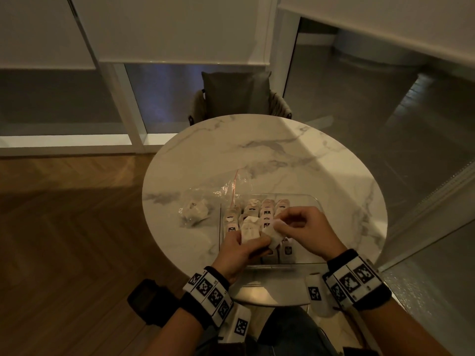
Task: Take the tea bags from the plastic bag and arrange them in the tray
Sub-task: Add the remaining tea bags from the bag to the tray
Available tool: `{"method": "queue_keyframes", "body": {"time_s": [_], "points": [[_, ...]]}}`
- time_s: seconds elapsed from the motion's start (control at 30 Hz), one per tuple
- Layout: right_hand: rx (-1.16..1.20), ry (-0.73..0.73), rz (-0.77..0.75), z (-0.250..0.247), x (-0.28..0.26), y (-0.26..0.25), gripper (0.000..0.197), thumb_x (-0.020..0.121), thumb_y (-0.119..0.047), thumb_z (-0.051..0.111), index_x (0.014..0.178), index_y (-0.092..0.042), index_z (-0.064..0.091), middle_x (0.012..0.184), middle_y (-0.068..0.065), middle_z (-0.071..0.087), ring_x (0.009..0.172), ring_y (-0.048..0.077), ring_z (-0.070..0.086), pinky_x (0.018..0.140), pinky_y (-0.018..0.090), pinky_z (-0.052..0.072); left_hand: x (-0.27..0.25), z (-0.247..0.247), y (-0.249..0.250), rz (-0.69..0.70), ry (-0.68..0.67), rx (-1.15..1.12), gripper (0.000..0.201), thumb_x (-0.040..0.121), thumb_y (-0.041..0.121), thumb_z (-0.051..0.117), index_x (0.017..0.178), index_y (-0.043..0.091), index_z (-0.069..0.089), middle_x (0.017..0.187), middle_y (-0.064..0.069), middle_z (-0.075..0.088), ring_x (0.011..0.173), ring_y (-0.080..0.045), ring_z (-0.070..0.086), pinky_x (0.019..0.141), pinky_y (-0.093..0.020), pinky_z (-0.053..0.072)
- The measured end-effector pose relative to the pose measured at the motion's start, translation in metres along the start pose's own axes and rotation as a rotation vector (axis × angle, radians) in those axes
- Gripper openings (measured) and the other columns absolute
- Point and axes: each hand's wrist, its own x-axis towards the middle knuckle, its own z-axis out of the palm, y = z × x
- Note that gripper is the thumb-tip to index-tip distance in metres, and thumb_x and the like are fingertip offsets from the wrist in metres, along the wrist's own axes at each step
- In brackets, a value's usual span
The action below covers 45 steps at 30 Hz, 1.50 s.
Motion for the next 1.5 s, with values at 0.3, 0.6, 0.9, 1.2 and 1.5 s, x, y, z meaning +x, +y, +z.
{"method": "queue_keyframes", "body": {"time_s": [0.3, 0.6, 0.9, 1.2, 1.5], "points": [[-0.488, -0.231, -0.059, -0.071, 0.053, -0.035, 0.011, 0.073, -0.012, 0.084, 0.082, -0.015, 0.077, 0.076, -0.004, 0.074, 0.067, -0.001, 0.066, 0.066, 0.012, 0.052, 0.003, 0.0, 0.0, -0.014, -0.007, -0.18, 0.039, 0.089, -0.009, 0.058, 0.127, -0.003, 0.051, 0.113, -0.032, 0.067, 0.106, -0.04, 0.068, 0.085, -0.033, 0.059], [-1.109, -0.371, 0.028, -0.071, 0.104, -0.019, 0.01, 0.08, -0.018, 0.078, 0.078, -0.019, 0.069, 0.08, -0.005, 0.061, 0.074, 0.012, 0.058, 0.062, 0.016, 0.041, 0.006, -0.004, 0.001, -0.056, -0.032, -0.329, 0.067, 0.082, -0.025, 0.026, 0.139, 0.008, 0.034, 0.122, -0.037, 0.059, 0.111, -0.049, 0.062, 0.091, -0.046, 0.056], [-1.164, -0.323, 0.07, -0.055, 0.114, 0.005, 0.011, 0.078, -0.027, 0.08, 0.084, -0.02, 0.073, 0.086, -0.002, 0.057, 0.081, 0.017, 0.059, 0.073, 0.027, 0.051, 0.007, -0.006, 0.0, -0.086, -0.008, -0.348, 0.074, 0.081, -0.025, 0.027, 0.148, 0.007, 0.029, 0.123, -0.037, 0.059, 0.114, -0.049, 0.06, 0.09, -0.046, 0.057], [-0.989, -0.254, -0.007, -0.052, 0.101, -0.001, 0.015, 0.083, -0.021, 0.075, 0.097, -0.017, 0.071, 0.083, -0.004, 0.057, 0.062, 0.005, 0.05, 0.064, 0.02, 0.044, 0.003, -0.003, 0.005, -0.102, -0.042, -0.365, 0.068, 0.082, -0.025, 0.026, 0.143, 0.002, 0.035, 0.126, -0.04, 0.055, 0.119, -0.05, 0.056, 0.081, -0.043, 0.061], [-0.432, -0.501, -0.133, -0.018, 0.061, -0.03, 0.027, 0.079, -0.038, 0.077, 0.101, -0.022, 0.077, 0.095, 0.0, 0.068, 0.059, -0.005, 0.06, 0.056, 0.011, 0.046, 0.003, -0.005, 0.005, -0.14, -0.118, -0.253, 0.063, 0.082, -0.023, 0.026, 0.135, 0.003, 0.047, 0.129, -0.034, 0.056, 0.115, -0.048, 0.06, 0.086, -0.042, 0.059]]}}
